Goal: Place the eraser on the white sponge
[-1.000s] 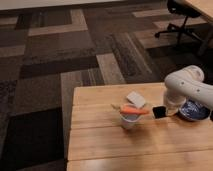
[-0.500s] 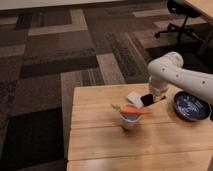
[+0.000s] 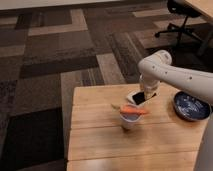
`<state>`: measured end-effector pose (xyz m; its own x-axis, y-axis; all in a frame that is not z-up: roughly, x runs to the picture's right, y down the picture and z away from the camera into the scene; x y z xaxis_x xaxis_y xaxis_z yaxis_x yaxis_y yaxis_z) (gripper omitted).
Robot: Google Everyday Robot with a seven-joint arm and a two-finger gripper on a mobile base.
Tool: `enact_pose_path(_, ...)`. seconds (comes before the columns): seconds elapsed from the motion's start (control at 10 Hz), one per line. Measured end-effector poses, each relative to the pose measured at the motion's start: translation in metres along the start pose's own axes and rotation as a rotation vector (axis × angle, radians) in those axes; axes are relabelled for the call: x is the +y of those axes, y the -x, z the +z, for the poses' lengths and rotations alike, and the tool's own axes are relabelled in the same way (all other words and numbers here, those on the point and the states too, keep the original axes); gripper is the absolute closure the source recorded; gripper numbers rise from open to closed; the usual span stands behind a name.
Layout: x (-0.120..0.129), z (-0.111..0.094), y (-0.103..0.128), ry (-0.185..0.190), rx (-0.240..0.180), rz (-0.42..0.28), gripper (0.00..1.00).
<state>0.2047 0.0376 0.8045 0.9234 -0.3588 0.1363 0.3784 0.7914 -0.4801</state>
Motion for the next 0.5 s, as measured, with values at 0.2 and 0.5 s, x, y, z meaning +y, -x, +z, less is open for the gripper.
enact_pose_path(0.2,-0.004,0.009,0.015,0.011,-0.033,-0.034,0.96)
enact_pose_path(0.5,0.001,0.017,0.019,0.034,-0.052,-0.037,0.96)
